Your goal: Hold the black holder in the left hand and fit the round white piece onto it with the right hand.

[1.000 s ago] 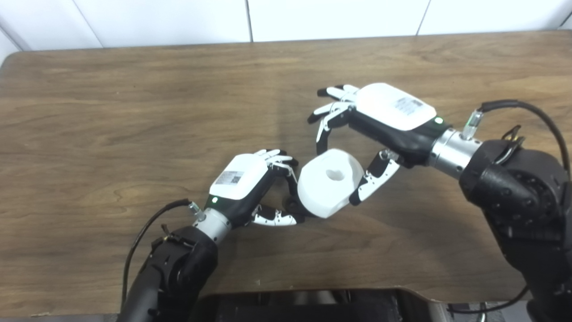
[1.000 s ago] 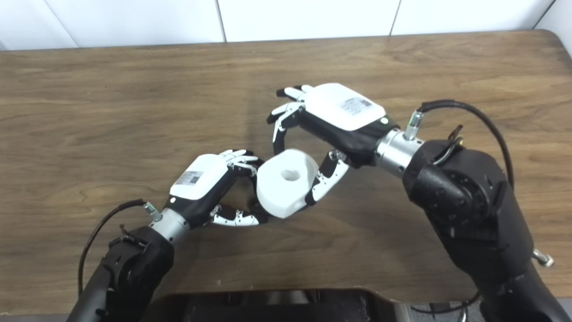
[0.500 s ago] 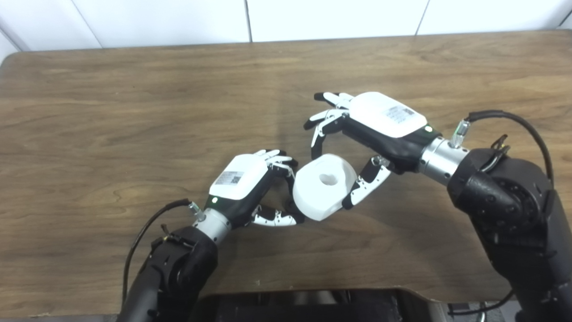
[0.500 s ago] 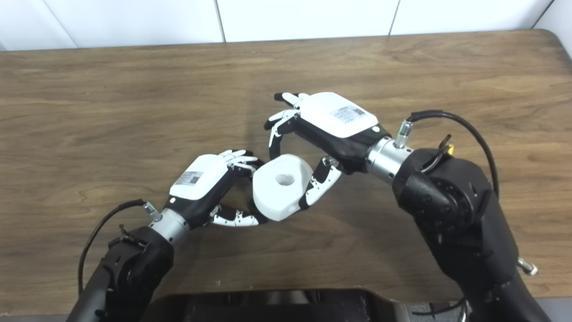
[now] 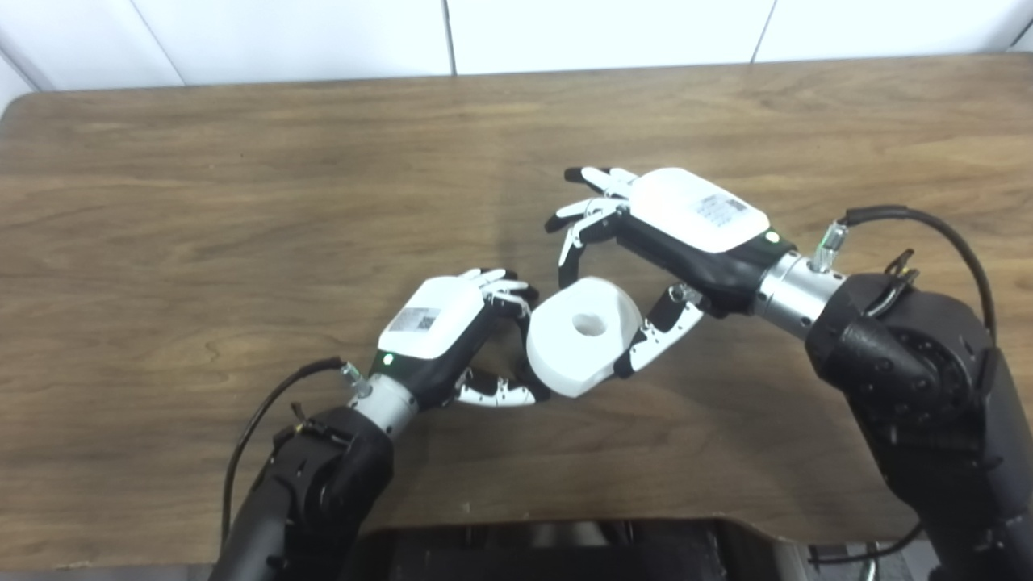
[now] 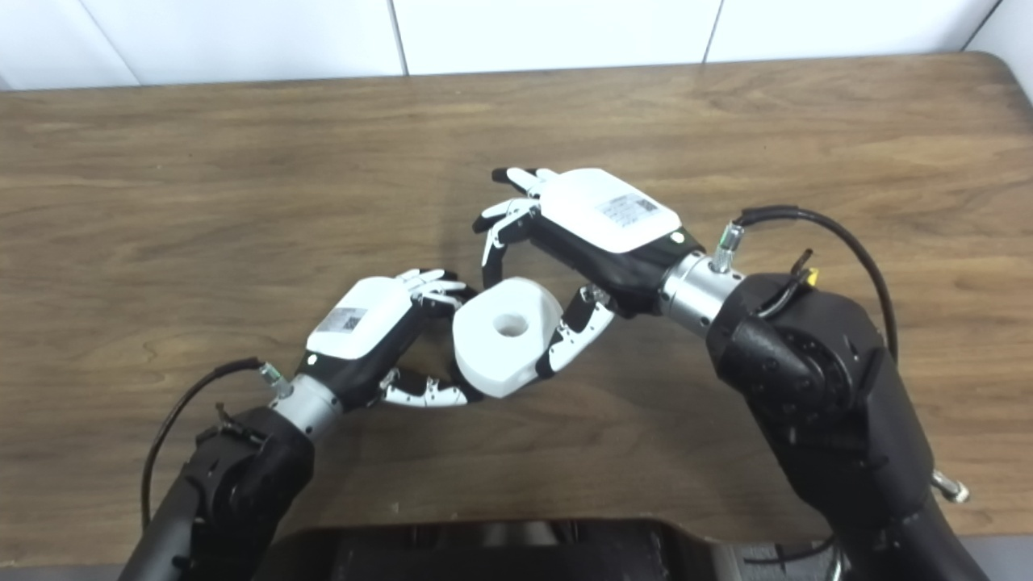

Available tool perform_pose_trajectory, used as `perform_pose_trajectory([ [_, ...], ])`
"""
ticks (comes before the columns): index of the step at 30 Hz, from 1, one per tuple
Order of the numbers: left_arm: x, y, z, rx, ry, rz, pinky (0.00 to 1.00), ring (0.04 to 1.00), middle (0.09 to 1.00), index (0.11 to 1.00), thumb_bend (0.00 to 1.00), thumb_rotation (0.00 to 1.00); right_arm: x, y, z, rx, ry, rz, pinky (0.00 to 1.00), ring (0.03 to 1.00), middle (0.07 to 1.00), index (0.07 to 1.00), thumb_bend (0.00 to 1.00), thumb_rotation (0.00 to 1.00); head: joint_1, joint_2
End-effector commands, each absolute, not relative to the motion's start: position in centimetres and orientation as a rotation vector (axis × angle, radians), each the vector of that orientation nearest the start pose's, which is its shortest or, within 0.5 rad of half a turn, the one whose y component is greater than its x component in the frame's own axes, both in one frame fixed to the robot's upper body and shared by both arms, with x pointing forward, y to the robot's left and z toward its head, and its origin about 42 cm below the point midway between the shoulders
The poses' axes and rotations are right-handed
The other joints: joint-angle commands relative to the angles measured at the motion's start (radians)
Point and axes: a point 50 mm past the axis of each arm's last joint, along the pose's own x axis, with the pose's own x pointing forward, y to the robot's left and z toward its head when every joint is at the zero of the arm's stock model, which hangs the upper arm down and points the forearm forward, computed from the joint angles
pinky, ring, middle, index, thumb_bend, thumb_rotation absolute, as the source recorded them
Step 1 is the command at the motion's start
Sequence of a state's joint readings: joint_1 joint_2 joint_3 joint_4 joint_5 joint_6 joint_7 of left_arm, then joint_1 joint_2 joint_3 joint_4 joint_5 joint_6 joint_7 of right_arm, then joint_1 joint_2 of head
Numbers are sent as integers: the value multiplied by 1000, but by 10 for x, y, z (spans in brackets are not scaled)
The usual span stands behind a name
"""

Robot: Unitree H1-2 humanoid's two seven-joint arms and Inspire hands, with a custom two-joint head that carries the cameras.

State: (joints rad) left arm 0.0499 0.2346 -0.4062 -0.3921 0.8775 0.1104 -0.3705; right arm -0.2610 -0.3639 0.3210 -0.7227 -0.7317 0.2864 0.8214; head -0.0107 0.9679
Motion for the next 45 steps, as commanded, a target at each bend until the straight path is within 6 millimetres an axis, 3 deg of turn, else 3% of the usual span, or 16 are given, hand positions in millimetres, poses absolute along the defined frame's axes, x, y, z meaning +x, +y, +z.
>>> perform_pose_trajectory([
  [1, 230, 163, 148, 1082, -133, -598, 909, 910, 829, 486, 522, 55, 258, -176, 291, -1188, -429, 685, 1000, 984, 834, 483, 521, 137, -1, 1],
  [26, 230, 156, 153, 1077, -137, -594, 911, 913, 832, 487, 521, 55, 249, -166, 274, -1204, -410, 753, 1000, 977, 830, 483, 524, 135, -5, 4],
  [45, 230, 156, 152, 1068, -139, -589, 909, 912, 830, 487, 522, 55, 256, -173, 273, -1228, -380, 741, 1000, 988, 841, 490, 524, 154, -16, -4],
])
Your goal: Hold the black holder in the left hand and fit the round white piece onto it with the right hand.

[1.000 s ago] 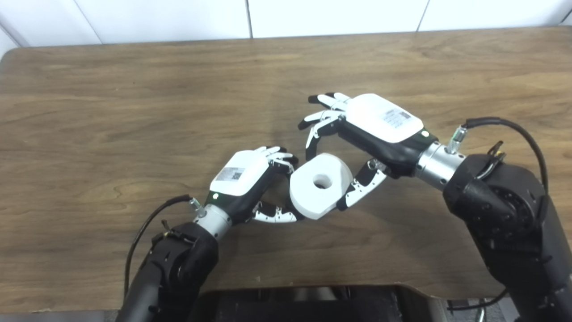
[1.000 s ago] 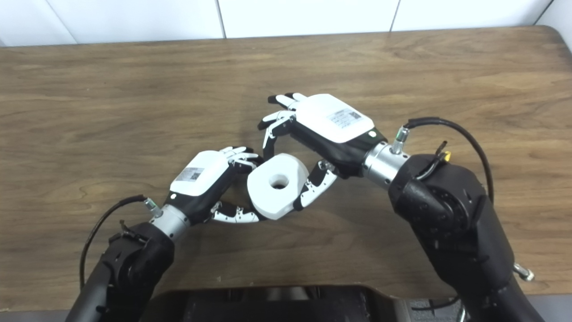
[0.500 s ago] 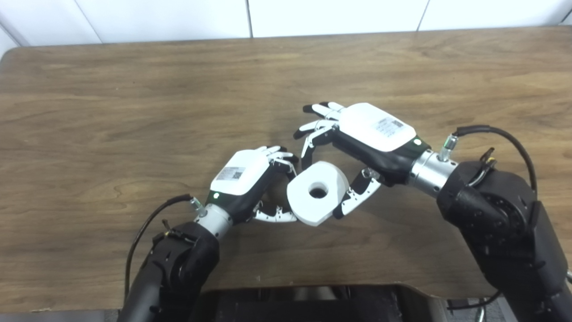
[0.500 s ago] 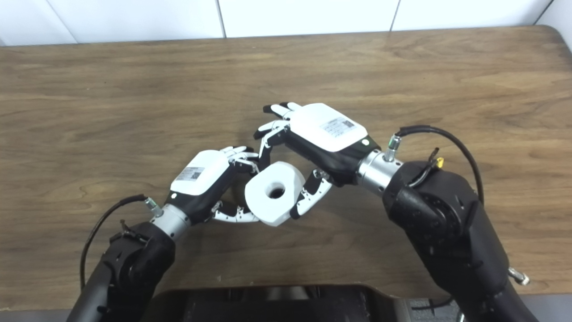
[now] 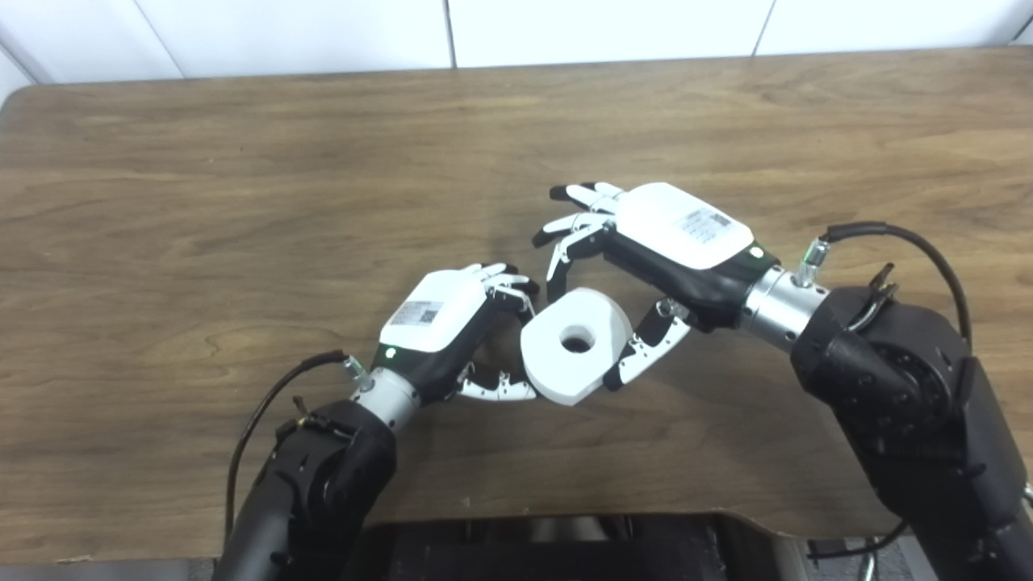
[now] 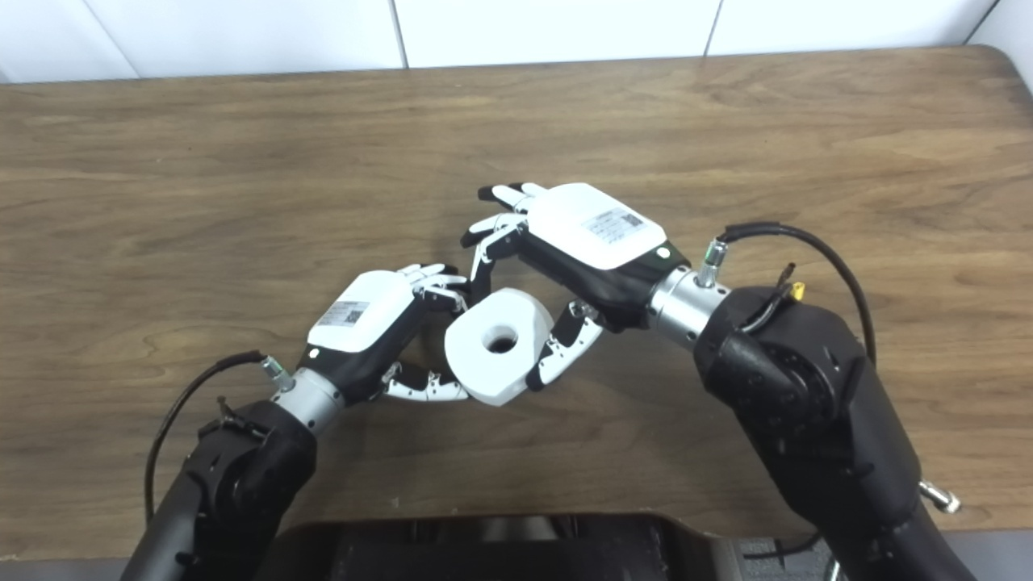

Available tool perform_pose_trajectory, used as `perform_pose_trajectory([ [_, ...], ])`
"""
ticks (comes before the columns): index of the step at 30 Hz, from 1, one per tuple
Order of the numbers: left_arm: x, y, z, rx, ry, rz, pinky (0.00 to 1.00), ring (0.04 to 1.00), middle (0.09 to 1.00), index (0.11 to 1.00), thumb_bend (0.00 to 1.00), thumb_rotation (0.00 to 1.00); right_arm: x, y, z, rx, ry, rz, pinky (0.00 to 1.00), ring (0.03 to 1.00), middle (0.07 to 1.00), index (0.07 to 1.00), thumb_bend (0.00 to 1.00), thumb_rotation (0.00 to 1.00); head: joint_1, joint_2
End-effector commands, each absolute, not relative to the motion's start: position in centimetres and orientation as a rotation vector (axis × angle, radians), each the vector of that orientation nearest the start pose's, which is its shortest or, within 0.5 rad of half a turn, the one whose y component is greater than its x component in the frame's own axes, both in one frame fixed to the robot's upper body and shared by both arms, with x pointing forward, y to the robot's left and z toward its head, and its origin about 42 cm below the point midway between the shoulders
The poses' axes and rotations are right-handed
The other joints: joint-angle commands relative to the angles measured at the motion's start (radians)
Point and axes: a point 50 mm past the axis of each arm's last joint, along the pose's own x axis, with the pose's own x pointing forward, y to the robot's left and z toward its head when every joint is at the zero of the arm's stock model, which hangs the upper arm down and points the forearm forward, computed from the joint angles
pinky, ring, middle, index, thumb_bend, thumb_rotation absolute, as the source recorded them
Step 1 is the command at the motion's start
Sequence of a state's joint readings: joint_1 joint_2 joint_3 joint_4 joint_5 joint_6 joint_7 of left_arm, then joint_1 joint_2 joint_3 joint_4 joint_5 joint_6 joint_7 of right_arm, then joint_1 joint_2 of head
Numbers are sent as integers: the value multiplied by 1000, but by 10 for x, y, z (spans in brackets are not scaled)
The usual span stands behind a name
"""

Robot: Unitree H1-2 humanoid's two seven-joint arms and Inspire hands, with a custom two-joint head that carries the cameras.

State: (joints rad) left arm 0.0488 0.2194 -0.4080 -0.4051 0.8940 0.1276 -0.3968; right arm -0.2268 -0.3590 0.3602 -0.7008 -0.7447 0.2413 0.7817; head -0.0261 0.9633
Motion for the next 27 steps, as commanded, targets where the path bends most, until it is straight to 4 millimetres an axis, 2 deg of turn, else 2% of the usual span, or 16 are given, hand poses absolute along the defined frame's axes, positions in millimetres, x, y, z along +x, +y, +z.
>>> perform_pose_trajectory([
  [1, 230, 155, 152, 1066, -140, -588, 909, 911, 829, 486, 522, 55, 256, -173, 273, -1229, -380, 738, 1000, 986, 841, 534, 727, 218, 0, 1],
  [2, 230, 155, 152, 1064, -140, -587, 909, 912, 829, 486, 522, 54, 256, -174, 274, -1229, -380, 735, 1000, 984, 840, 565, 868, 262, 0, 1],
  [5, 230, 156, 152, 1063, -142, -585, 906, 910, 828, 486, 522, 54, 257, -174, 275, -1227, -376, 728, 1000, 989, 844, 603, 984, 307, 0, 1],
  [9, 229, 156, 151, 1070, -142, -588, 903, 910, 829, 486, 522, 54, 258, -174, 277, -1229, -375, 720, 1000, 997, 851, 627, 1000, 341, 3, 1],
  [27, 230, 160, 149, 1078, -128, -601, 908, 910, 827, 487, 522, 54, 257, -173, 283, -1218, -445, 682, 1000, 990, 830, 635, 1000, 316, 3, -7],
])
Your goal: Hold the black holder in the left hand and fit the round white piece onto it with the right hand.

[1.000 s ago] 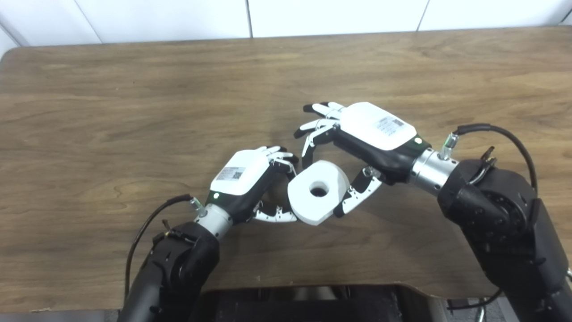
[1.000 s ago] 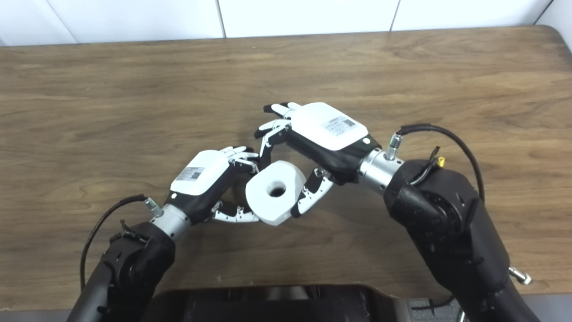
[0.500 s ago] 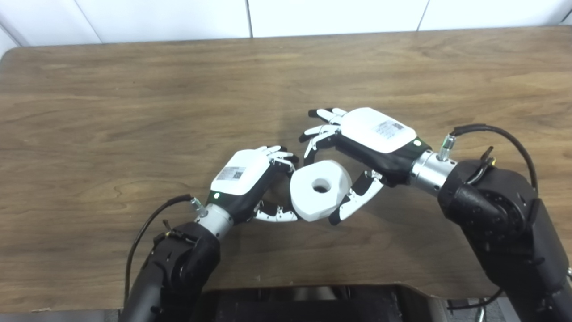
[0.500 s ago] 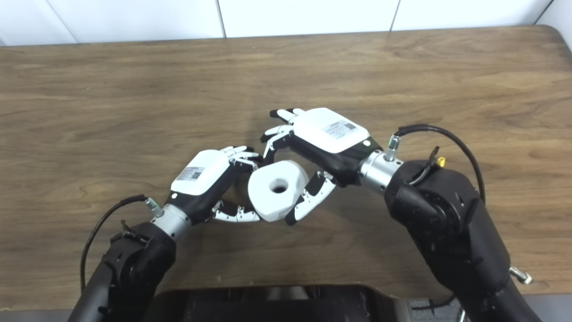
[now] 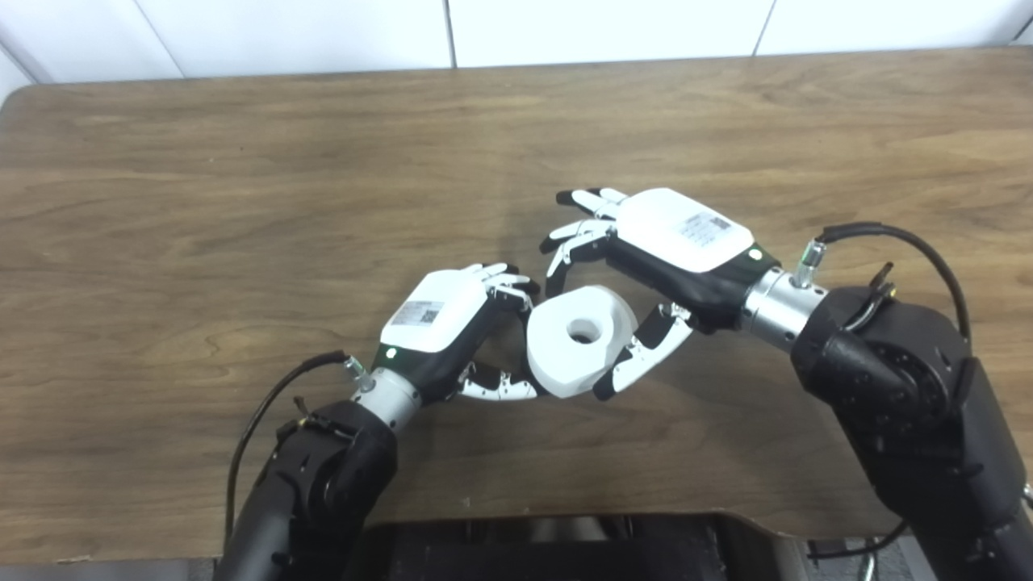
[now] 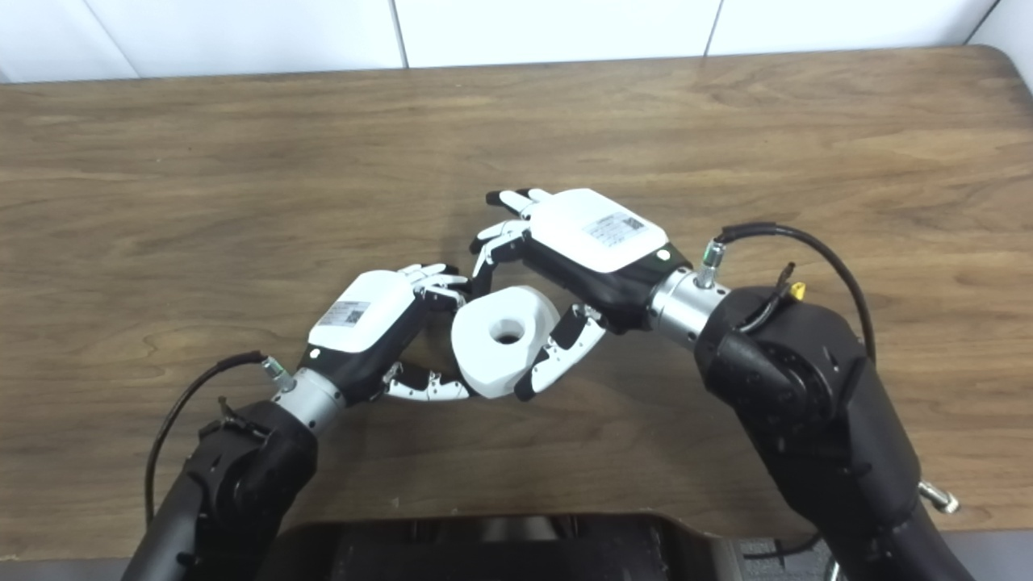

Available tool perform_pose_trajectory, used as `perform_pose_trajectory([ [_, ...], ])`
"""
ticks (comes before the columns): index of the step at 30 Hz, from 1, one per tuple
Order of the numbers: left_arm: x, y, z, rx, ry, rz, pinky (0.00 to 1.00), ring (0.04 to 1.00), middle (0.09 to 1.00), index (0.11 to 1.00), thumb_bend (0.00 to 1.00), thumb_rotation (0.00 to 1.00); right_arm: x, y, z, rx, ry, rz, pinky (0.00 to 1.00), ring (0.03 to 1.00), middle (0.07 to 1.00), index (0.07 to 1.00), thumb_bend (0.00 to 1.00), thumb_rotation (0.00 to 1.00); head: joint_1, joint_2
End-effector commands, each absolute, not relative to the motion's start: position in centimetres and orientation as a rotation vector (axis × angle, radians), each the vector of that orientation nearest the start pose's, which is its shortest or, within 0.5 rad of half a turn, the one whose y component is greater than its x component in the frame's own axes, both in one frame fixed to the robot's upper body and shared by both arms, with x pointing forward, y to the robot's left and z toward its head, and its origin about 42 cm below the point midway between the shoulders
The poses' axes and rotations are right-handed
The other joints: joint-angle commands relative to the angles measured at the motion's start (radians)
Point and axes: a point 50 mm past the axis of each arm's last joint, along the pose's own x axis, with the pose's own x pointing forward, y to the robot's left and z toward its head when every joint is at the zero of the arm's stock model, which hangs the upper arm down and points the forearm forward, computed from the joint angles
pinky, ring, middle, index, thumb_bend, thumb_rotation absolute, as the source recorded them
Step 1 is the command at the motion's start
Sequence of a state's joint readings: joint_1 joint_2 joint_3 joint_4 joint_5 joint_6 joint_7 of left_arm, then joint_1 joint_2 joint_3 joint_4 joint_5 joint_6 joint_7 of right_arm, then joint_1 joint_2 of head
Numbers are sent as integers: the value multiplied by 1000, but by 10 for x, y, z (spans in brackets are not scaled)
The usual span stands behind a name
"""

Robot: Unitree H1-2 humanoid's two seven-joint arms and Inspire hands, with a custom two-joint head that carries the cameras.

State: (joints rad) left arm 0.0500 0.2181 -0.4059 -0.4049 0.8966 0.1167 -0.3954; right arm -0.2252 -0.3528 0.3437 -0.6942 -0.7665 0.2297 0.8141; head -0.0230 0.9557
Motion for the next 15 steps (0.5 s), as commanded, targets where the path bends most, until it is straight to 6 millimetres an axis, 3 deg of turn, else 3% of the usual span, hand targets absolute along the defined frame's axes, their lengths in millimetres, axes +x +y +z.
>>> perform_pose_trajectory([
  [1, 230, 160, 148, 1079, -127, -602, 909, 911, 827, 487, 521, 54, 257, -173, 283, -1220, -443, 678, 1000, 989, 829, 636, 1000, 318, 0, 1],
  [15, 232, 162, 147, 1077, -115, -603, 907, 907, 812, 486, 522, 54, 263, -184, 312, -1340, -440, 707, 1000, 1000, 934, 776, 1000, 461, -3, -6],
])
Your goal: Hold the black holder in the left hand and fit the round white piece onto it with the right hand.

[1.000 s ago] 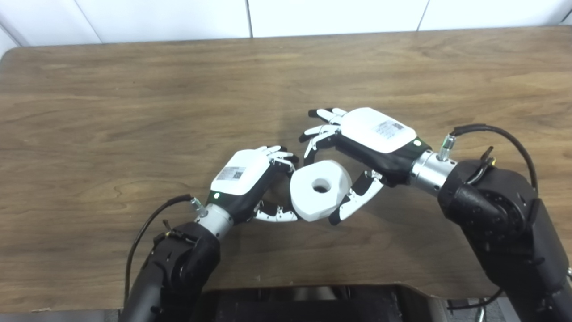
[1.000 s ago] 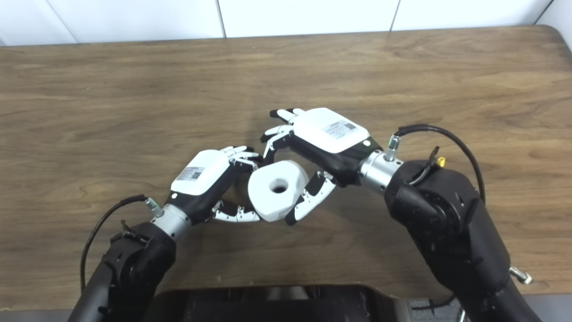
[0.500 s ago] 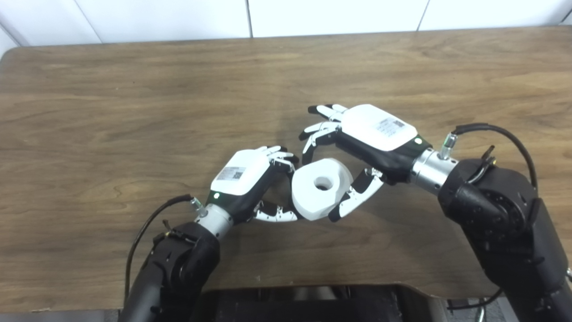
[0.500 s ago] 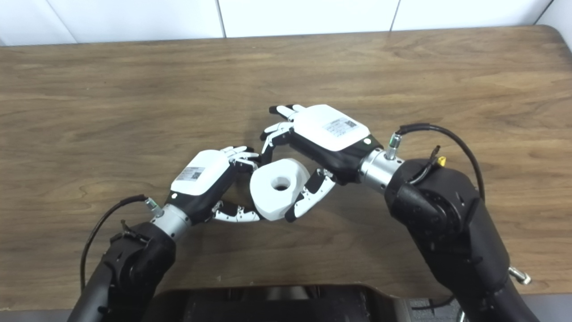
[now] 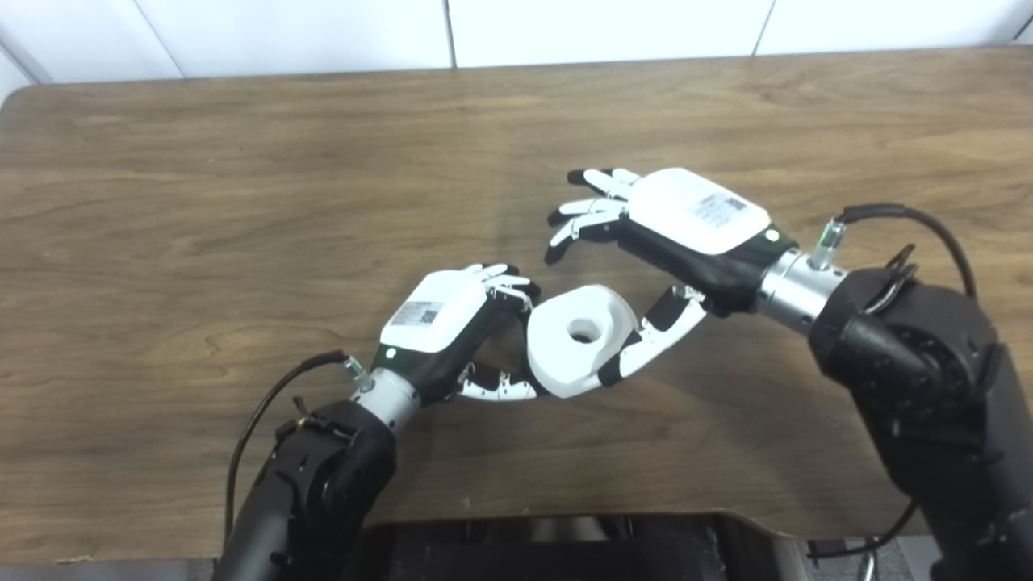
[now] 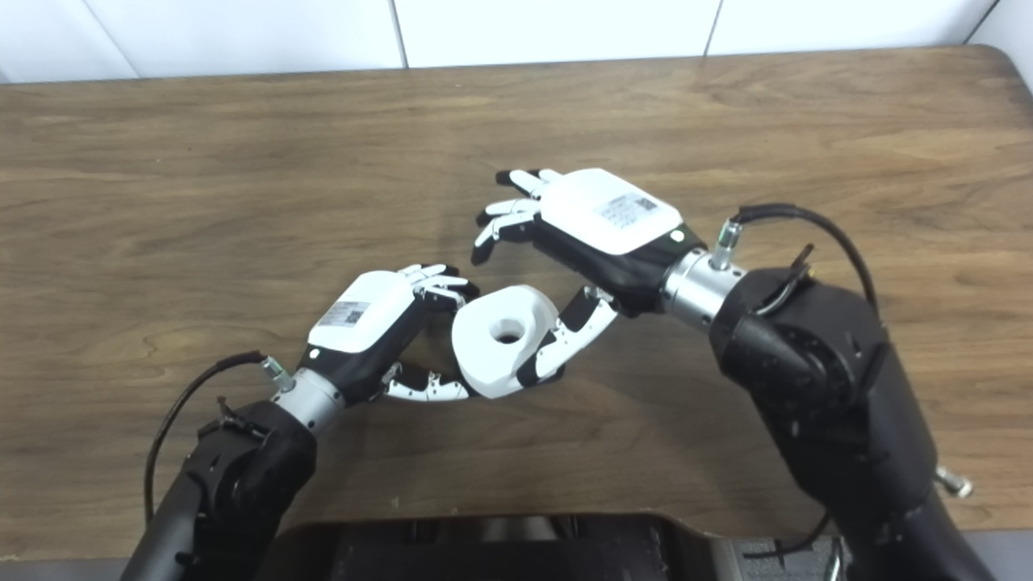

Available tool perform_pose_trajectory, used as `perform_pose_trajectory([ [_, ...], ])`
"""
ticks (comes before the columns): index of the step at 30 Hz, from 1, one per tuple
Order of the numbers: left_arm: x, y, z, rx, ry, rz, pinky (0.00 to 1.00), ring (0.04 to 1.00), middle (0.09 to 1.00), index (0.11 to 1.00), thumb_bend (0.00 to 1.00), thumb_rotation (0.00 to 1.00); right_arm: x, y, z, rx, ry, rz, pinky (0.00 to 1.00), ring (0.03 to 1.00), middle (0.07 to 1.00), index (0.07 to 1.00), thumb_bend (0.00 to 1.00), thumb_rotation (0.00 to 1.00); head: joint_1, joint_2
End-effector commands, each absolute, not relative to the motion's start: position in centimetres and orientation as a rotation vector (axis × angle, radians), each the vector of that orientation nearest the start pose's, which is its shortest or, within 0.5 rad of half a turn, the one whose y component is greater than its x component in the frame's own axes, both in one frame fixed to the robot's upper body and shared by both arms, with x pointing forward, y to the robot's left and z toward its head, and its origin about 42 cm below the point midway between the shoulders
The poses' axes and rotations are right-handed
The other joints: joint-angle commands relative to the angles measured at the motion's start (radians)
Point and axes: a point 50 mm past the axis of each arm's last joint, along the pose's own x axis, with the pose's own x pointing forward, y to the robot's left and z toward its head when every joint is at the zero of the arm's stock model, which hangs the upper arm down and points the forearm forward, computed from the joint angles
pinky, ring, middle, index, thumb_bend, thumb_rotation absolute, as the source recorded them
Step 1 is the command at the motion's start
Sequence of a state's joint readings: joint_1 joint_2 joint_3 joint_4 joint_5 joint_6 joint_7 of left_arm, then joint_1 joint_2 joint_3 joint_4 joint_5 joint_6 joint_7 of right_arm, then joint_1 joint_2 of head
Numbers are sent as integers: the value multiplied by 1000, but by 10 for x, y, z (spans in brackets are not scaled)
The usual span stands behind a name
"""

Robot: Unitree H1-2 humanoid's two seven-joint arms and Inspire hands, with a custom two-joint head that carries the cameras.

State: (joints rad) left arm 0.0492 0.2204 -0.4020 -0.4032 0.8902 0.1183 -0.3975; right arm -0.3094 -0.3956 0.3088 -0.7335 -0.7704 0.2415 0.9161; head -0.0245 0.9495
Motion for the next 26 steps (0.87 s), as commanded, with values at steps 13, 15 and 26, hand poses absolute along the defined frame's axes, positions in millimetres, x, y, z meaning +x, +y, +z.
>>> perform_pose_trajectory([
  [13, 234, 164, 146, 1080, -115, -602, 900, 901, 807, 486, 521, 55, 270, -192, 341, -1404, -323, 814, 1000, 1000, 1000, 995, 1000, 561, -1, -2],
  [15, 234, 164, 146, 1080, -114, -601, 900, 901, 808, 487, 521, 56, 271, -193, 343, -1397, -317, 810, 1000, 1000, 1000, 1000, 1000, 555, -2, -3],
  [26, 240, 171, 158, 1129, -112, -560, 869, 899, 840, 646, 771, 210, 274, -195, 348, -1387, -315, 765, 1000, 1000, 1000, 1000, 1000, 560, 5, -11],
])
